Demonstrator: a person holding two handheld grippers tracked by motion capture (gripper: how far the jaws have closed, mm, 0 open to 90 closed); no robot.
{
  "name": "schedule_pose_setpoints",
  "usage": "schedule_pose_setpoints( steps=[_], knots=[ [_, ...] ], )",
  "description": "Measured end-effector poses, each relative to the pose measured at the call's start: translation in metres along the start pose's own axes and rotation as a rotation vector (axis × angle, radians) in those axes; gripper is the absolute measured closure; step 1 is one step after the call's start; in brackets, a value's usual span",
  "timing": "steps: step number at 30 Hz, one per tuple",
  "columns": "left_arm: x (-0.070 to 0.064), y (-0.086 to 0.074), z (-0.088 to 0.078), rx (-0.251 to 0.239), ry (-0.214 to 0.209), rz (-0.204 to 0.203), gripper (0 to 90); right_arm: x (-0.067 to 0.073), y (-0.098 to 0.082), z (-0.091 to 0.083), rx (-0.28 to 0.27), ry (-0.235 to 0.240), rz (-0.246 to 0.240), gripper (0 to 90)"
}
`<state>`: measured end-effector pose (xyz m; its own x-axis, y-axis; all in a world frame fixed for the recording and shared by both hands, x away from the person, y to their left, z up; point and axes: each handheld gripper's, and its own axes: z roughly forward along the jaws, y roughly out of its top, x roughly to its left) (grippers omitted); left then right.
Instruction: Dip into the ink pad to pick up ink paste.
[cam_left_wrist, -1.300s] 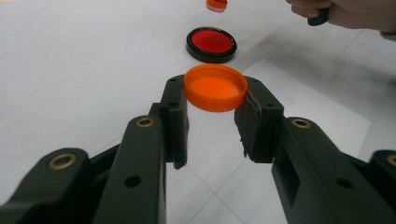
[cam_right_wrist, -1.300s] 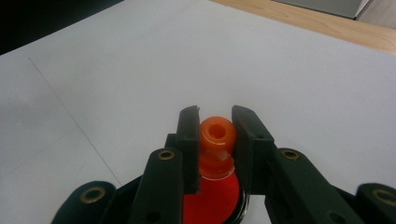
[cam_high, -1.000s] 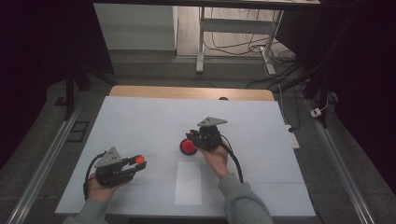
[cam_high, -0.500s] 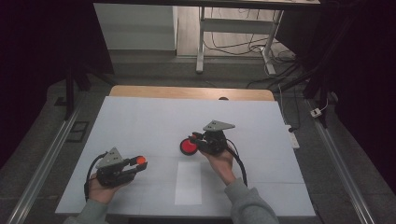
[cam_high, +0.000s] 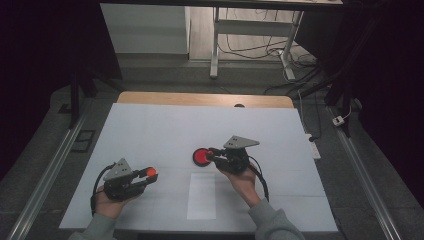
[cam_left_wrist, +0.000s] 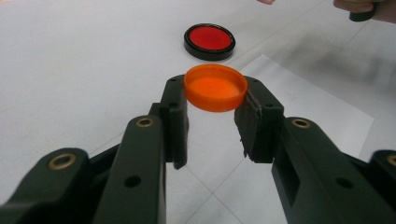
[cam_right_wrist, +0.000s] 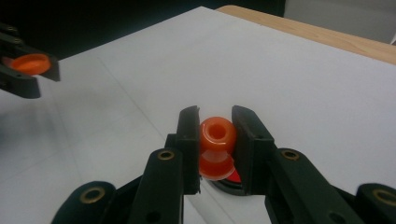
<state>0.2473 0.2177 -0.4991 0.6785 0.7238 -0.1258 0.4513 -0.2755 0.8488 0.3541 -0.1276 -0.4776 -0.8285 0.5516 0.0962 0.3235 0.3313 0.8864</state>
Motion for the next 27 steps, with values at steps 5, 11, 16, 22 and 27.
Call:
schedule_pose_setpoints(
  steps=[5,11,16,22,27],
  knots=[
    [0.0,0.0,0.0,-0.004,0.001,-0.001,65.2,0.003,-0.005,-0.009,-0.023,0.018,0.007,72.3],
    [-0.001,0.0,0.0,-0.001,0.0,0.0,65.2,0.004,-0.012,-0.019,-0.024,0.021,0.004,72.4],
    [-0.001,0.001,0.001,0.0,-0.004,0.004,65.2,0.006,-0.018,-0.024,-0.029,0.024,0.012,72.3],
    [-0.001,0.001,0.0,-0.005,-0.004,-0.002,65.2,0.011,-0.022,-0.027,-0.024,0.023,-0.005,72.3],
    [-0.001,0.001,0.001,0.002,-0.005,0.005,65.2,0.011,-0.024,-0.026,-0.021,0.026,-0.007,72.3]
  ],
)
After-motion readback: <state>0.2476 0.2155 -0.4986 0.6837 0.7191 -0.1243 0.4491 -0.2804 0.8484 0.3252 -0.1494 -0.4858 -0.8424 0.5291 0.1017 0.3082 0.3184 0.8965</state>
